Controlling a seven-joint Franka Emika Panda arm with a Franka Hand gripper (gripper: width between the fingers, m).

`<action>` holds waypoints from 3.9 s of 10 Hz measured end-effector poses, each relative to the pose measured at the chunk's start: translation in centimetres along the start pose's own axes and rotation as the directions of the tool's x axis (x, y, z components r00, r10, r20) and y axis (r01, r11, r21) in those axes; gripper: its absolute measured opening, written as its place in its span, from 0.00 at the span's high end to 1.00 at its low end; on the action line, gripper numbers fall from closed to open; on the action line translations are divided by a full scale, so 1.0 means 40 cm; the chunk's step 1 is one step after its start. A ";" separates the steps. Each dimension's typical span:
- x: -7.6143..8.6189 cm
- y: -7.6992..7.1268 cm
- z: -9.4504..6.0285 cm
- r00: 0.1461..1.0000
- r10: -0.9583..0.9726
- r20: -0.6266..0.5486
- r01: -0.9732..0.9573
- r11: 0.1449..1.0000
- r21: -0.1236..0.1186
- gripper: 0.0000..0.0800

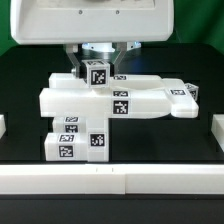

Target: Assemble chair

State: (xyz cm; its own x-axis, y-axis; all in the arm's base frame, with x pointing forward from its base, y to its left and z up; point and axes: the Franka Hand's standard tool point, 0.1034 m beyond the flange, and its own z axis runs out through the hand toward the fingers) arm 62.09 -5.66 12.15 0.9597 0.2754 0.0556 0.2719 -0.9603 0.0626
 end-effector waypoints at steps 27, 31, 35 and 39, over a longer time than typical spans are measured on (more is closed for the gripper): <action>-0.008 0.001 0.035 0.499 0.866 0.022 -0.867 0.498 0.027 0.65; -0.006 -0.003 0.035 0.291 0.956 0.028 -0.957 0.291 0.022 0.65; -0.003 -0.011 0.035 0.042 0.998 0.037 -0.999 0.042 0.017 0.66; 0.000 -0.013 0.032 0.138 0.990 0.039 -0.990 0.137 0.018 0.29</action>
Offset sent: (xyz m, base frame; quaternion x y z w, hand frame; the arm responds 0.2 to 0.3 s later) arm 0.0013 0.0008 -0.0098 0.0090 0.0103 -0.0103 0.9999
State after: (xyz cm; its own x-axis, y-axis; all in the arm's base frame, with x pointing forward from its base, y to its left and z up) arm 62.04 -5.21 10.84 0.4044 -0.9141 0.0306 -0.9118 -0.4056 -0.0645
